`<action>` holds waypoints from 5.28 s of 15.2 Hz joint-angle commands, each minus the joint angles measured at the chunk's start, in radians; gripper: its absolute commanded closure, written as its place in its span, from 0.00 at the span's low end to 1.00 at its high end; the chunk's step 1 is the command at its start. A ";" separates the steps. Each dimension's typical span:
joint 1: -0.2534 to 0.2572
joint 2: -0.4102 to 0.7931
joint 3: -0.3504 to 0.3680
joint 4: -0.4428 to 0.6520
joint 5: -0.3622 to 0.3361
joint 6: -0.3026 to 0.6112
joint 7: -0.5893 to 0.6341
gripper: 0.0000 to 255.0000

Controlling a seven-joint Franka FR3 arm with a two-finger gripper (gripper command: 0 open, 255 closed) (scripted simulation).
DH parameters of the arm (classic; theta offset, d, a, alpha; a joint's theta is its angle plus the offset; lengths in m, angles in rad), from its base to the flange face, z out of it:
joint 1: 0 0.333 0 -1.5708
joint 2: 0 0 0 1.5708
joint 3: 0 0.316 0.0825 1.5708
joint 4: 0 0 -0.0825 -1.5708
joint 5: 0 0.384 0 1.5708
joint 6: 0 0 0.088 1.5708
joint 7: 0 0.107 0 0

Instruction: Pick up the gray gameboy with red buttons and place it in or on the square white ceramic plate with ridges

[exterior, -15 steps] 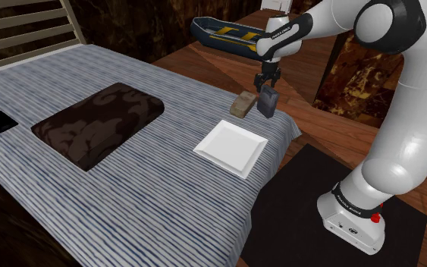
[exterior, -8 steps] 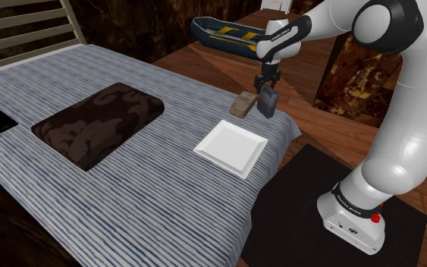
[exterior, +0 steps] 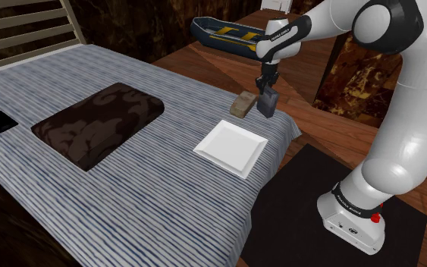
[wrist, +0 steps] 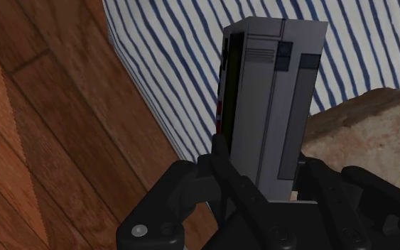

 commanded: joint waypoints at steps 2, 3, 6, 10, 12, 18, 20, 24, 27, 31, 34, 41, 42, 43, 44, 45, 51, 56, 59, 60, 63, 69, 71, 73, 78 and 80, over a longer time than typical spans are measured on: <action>-0.001 0.001 -0.001 0.000 -0.001 0.000 0.000 1.00; 0.000 0.000 -0.001 -0.002 -0.001 0.000 0.000 1.00; 0.002 -0.022 -0.003 0.011 -0.007 -0.034 0.002 1.00; 0.015 -0.096 -0.014 -0.087 -0.035 -0.010 0.024 0.00; 0.027 -0.176 -0.022 -0.174 -0.068 -0.004 0.050 0.00; 0.027 -0.204 -0.027 -0.256 -0.086 0.049 0.065 0.00; 0.025 -0.187 -0.027 -0.265 -0.081 0.075 0.061 0.00; 0.023 -0.174 -0.026 -0.272 -0.077 0.095 0.059 0.00; 0.023 -0.174 -0.026 -0.272 -0.077 0.095 0.059 0.00; 0.023 -0.174 -0.026 -0.272 -0.077 0.095 0.059 1.00; 0.023 -0.174 -0.027 -0.273 -0.077 0.095 0.058 1.00; 0.025 -0.192 -0.028 -0.265 -0.083 0.070 0.061 1.00; 0.026 -0.201 -0.028 -0.261 -0.085 0.057 0.061 1.00; 0.026 -0.209 -0.029 -0.256 -0.087 0.044 0.062 1.00; 0.027 -0.218 -0.029 -0.252 -0.089 0.032 0.063 1.00; 0.027 -0.226 -0.029 -0.247 -0.092 0.019 0.064 1.00; 0.031 -0.271 -0.030 -0.214 -0.103 -0.058 0.067 1.00; 0.033 -0.302 -0.029 -0.181 -0.110 -0.121 0.068 1.00; 0.068 -0.368 0.003 -0.244 -0.128 -0.128 0.144 1.00; 0.078 -0.388 0.015 -0.263 -0.132 -0.131 0.170 1.00; 0.111 -0.443 0.054 -0.313 -0.138 -0.143 0.245 1.00; 0.177 -0.530 0.140 -0.382 -0.129 -0.174 0.391 1.00; 0.200 -0.551 0.170 -0.396 -0.120 -0.185 0.438 1.00; 0.222 -0.568 0.202 -0.405 -0.110 -0.197 0.486 1.00; 0.281 -0.592 0.281 -0.408 -0.077 -0.226 0.604 1.00; 0.304 -0.593 0.313 -0.401 -0.063 -0.237 0.651 1.00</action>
